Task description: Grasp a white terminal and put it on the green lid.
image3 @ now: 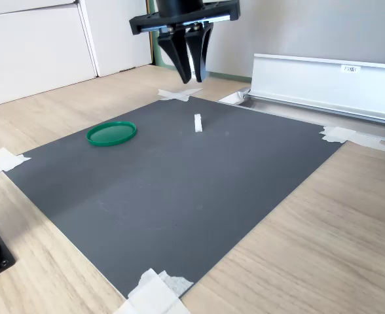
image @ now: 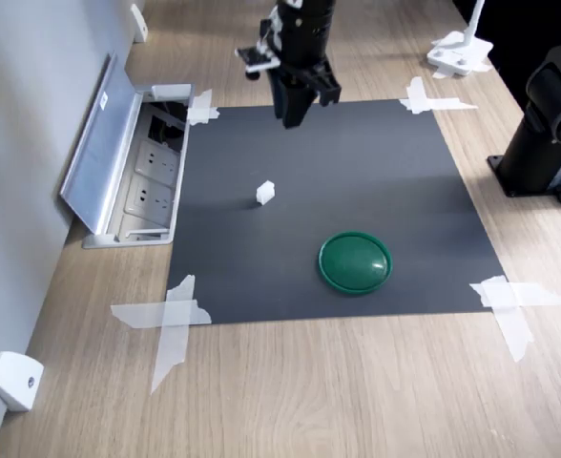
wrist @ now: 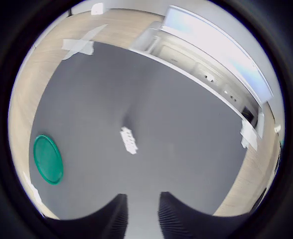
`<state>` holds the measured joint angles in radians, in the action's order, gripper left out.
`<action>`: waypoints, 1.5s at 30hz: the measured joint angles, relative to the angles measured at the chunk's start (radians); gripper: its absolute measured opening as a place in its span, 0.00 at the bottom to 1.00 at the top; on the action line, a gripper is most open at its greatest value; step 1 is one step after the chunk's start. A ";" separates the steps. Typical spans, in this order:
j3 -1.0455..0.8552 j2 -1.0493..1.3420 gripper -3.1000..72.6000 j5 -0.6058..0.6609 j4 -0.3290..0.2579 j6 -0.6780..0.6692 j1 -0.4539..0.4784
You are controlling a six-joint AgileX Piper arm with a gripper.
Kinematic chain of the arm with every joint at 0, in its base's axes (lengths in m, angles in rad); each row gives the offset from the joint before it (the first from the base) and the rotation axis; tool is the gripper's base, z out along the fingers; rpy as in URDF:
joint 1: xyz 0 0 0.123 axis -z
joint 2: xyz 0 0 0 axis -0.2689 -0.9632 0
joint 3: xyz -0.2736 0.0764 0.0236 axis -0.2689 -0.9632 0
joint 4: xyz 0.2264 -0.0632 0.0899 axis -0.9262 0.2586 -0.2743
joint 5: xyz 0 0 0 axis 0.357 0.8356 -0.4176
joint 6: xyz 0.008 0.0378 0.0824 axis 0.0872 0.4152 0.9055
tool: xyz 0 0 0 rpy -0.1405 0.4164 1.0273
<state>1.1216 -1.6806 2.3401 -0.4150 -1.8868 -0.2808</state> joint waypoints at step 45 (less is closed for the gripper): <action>0.008 -0.259 0.73 -0.192 -0.104 0.180 -0.009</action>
<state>1.1298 -1.9396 2.1481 -0.5191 -1.7068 -0.2902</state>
